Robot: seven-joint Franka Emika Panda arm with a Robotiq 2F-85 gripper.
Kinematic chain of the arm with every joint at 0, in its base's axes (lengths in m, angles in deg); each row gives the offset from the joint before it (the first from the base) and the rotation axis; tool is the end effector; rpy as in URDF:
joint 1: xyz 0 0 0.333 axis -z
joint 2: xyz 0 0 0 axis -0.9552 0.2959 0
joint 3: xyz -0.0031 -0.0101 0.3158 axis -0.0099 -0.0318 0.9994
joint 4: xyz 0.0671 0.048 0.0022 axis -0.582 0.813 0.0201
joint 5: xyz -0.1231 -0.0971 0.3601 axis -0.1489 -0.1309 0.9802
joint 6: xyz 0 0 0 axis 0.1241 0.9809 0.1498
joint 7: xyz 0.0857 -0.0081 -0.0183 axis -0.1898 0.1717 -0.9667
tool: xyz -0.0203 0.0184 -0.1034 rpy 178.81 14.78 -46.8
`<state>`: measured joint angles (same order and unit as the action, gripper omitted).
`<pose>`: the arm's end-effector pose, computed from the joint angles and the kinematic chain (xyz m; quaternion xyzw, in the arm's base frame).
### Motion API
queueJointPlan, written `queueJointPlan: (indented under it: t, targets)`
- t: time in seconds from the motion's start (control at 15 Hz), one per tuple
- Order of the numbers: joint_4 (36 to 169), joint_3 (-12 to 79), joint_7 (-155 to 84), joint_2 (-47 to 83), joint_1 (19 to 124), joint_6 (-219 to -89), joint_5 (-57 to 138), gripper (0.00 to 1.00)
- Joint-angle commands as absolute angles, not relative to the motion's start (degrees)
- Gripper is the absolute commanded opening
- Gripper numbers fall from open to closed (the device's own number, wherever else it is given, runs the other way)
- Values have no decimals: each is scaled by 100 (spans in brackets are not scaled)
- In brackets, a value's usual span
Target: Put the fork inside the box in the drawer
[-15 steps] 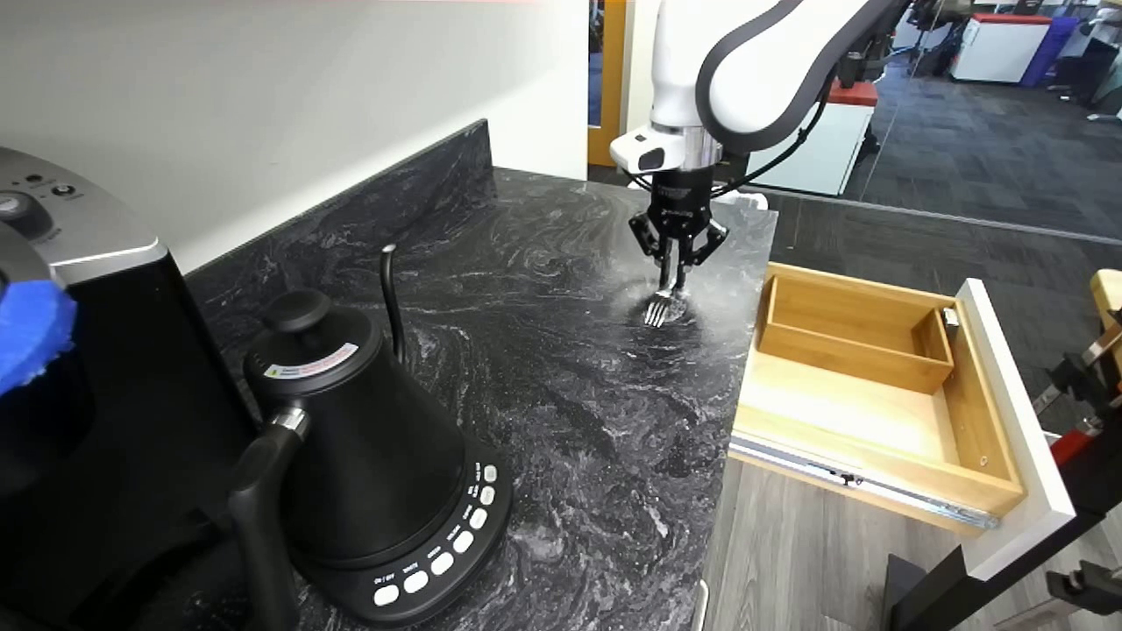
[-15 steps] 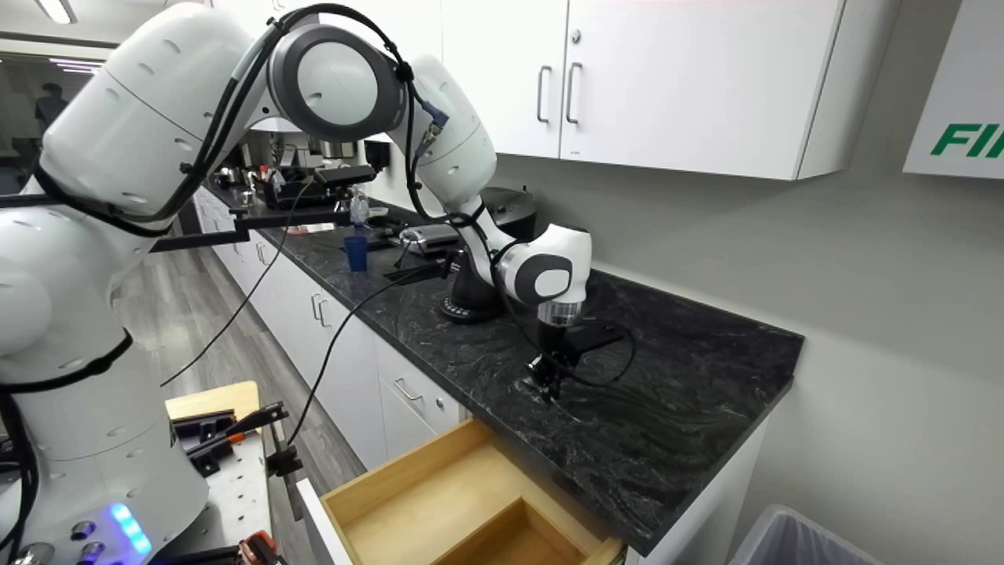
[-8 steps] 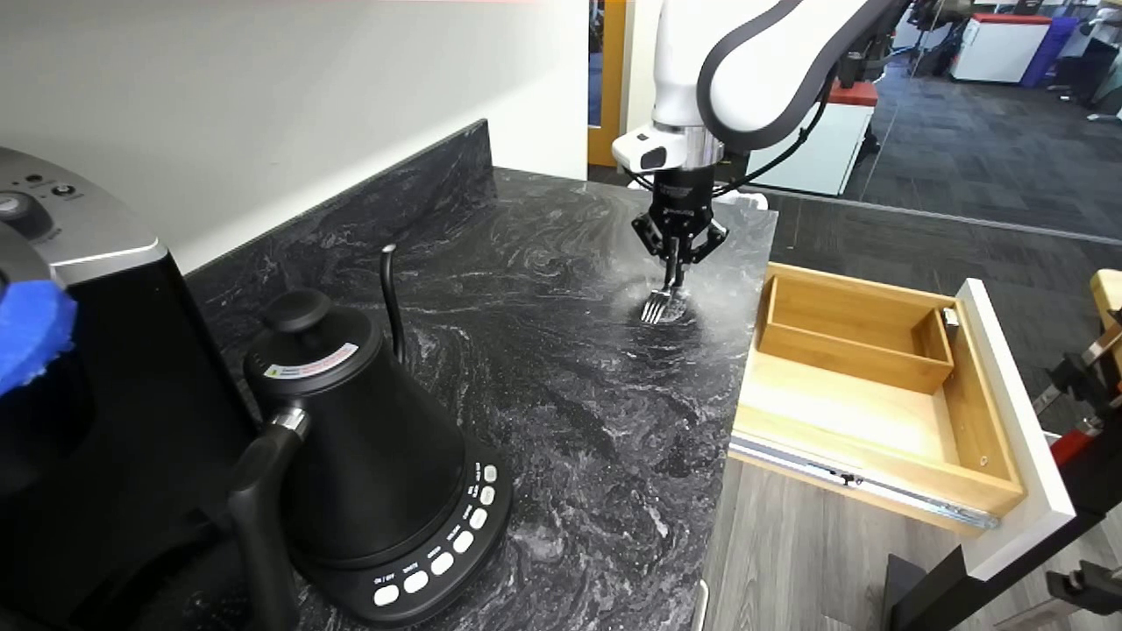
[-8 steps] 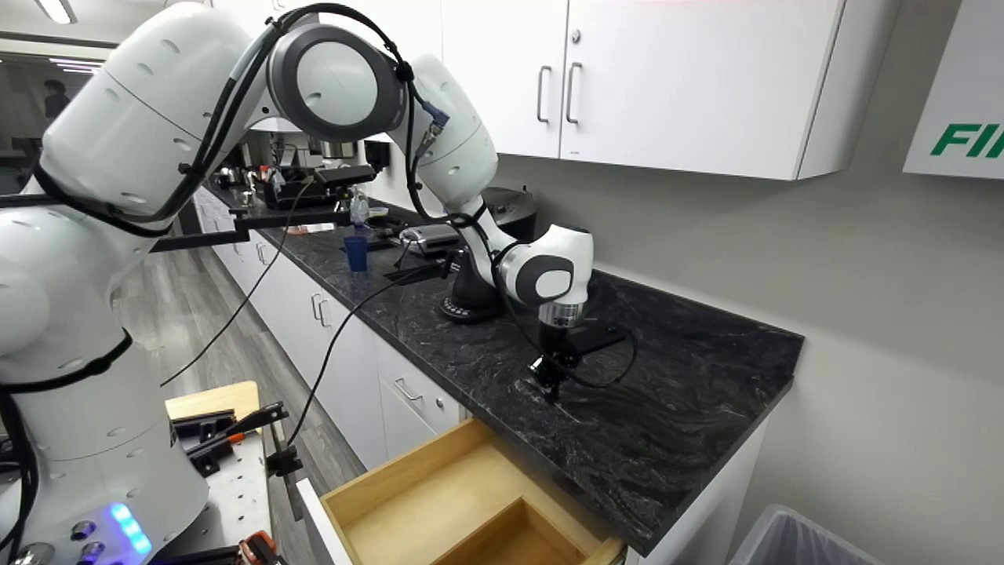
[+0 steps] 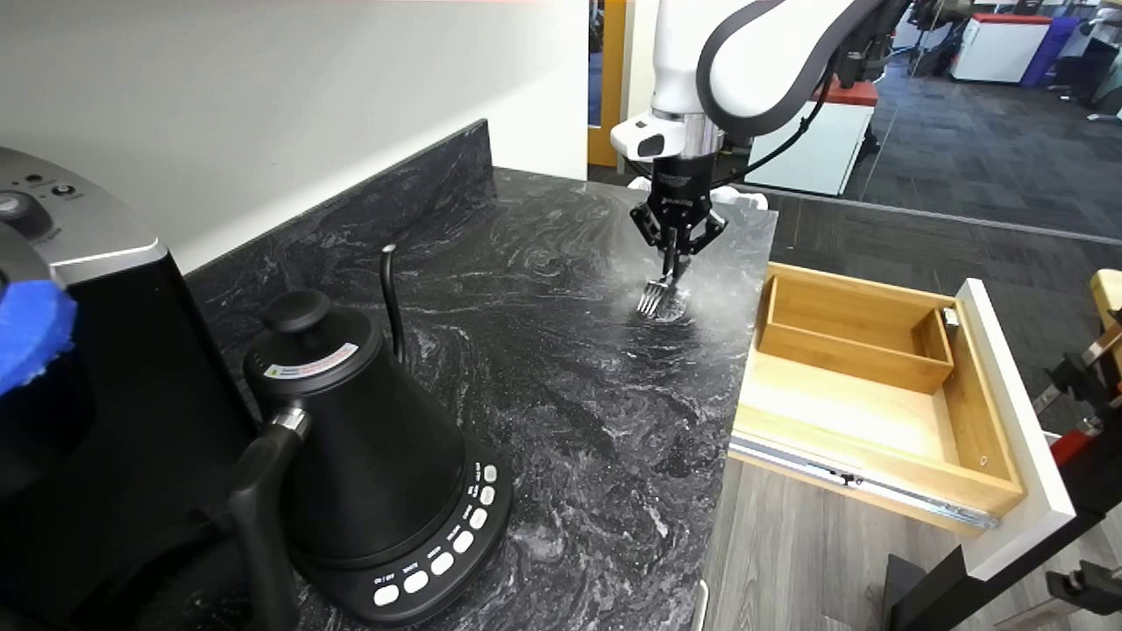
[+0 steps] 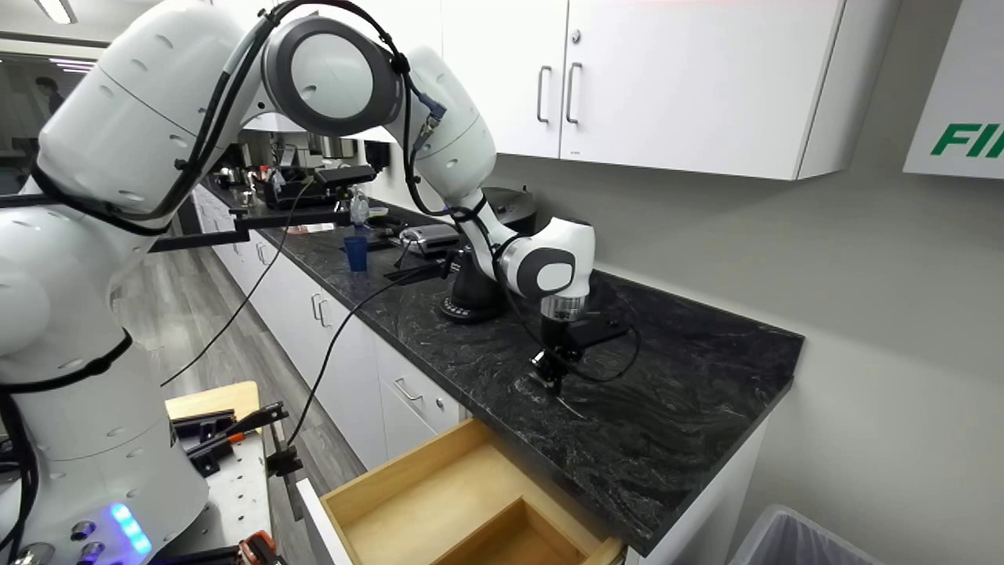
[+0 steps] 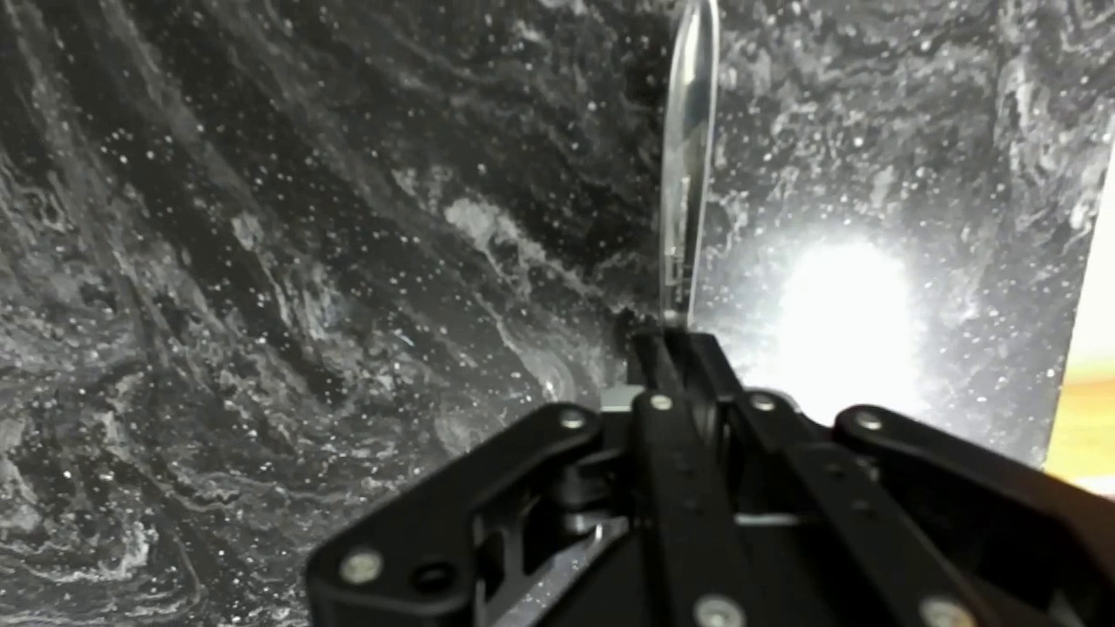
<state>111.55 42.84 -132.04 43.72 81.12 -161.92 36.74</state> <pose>0.6521 -0.0345 0.1470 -0.6896 -0.7241 0.0067 0.0050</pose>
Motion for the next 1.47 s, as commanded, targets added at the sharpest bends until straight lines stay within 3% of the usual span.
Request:
queueJointPlan:
  t: [0.0,0.8,1.4]
  targets:
    - [11361,4250,-12912,3980,8143,-15902,3815,3]
    - [11830,4183,-12328,3044,8244,-15200,4191,3]
    - [12858,3686,-12350,1642,8433,-14922,4329,3]
